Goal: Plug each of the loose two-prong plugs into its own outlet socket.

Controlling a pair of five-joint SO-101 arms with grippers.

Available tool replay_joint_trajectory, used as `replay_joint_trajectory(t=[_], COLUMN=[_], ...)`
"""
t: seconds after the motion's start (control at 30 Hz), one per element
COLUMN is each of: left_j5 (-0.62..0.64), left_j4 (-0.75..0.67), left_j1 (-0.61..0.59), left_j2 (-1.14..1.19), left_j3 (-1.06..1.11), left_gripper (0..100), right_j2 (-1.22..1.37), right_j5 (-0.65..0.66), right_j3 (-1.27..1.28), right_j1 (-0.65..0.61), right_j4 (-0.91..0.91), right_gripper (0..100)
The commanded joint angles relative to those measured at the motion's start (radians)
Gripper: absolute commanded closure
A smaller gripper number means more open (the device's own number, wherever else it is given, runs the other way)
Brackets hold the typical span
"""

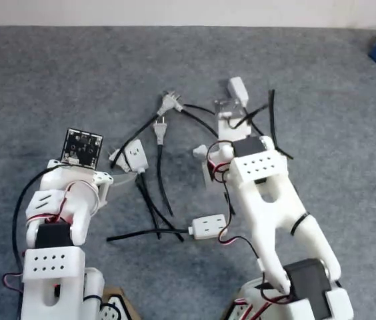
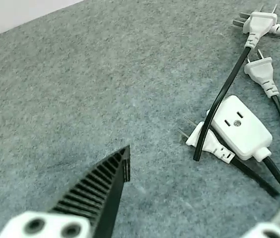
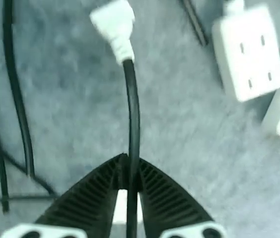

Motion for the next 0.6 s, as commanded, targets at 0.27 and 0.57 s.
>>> replay_joint_trajectory(t=[0.27, 0.57], left_j5=[0.011, 0.009], left_j4=[-0.012, -0.011], left_j1=[-0.001, -0.007], left_j2=[-0.015, -0.018], left_j3=[0.005, 0.056], left_gripper=[53, 53], right_j2=[-0.01, 0.193], right_j5=[0.196, 0.242], right_j3=[-0.061, -0.321], right_j1=[0.005, -0.073], right_j4=[0.176, 0.09], right_gripper=[78.6, 78.6])
